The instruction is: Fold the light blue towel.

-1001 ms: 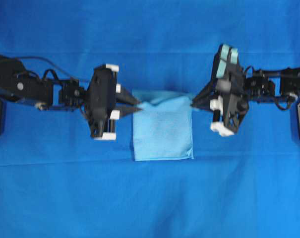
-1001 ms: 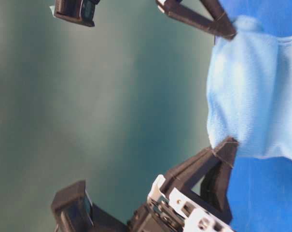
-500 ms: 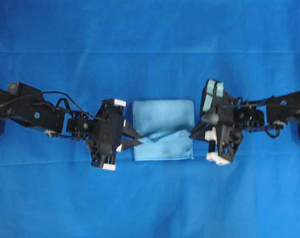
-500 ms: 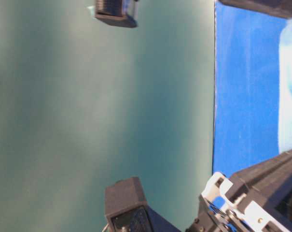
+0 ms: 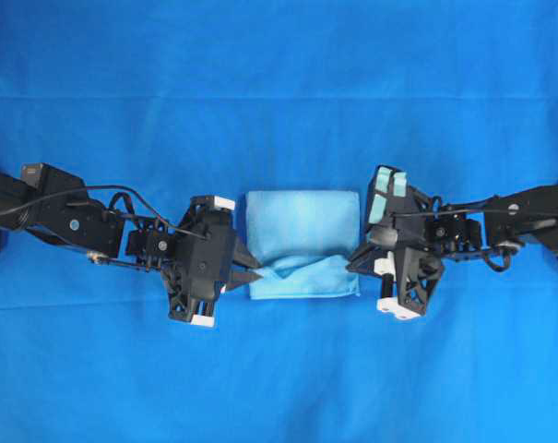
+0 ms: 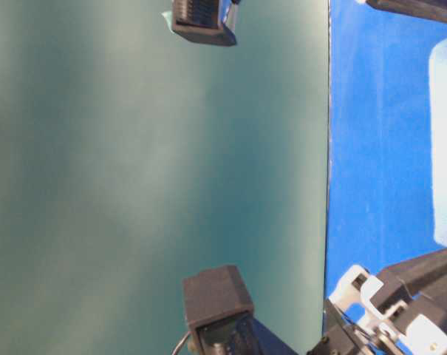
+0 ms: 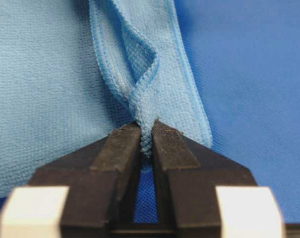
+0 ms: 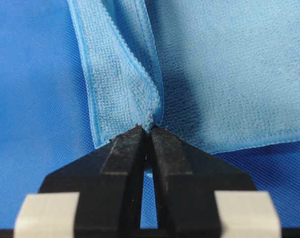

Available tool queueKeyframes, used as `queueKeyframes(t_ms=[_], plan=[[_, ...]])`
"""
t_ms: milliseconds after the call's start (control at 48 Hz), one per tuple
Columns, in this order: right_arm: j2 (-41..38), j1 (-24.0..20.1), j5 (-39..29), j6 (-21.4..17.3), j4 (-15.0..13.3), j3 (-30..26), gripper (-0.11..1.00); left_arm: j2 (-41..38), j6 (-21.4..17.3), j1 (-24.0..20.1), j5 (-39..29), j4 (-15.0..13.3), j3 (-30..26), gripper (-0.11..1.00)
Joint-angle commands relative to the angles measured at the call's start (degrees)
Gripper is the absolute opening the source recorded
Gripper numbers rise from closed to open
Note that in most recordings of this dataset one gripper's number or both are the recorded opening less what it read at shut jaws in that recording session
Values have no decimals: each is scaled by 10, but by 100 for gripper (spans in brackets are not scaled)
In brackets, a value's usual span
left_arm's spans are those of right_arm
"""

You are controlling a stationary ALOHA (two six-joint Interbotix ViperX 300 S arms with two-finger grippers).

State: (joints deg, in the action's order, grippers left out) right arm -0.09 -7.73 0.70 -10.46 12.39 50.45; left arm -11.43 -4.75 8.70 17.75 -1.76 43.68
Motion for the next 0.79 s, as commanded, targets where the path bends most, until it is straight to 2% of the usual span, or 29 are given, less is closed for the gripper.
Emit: queueKeyframes(t_ms=[0,63,146,229,271,396,605,771], plan=[[0,-3,3,-1,1,-14,6,7,1,3,2,0,-5,18],[-4,-3,2,-1,1,-21,10,7,1,3,2,-1,-5,34],[-4,-7,0,1,0,-28,35,9,1,4,1,-1,-5,52],[3,-10,-5,4,-2,-32,58,16,0,3,-3,-1,-6,59],[11,-11,-11,4,-3,-32,65,26,0,4,-8,0,-6,59],[49,-11,-40,6,-8,-31,61,71,0,3,-34,-1,-4,60],[148,-11,-84,6,-60,-21,62,171,-1,4,-85,0,13,60],[236,-4,-91,6,-93,-11,62,261,-4,4,-91,-1,39,60]])
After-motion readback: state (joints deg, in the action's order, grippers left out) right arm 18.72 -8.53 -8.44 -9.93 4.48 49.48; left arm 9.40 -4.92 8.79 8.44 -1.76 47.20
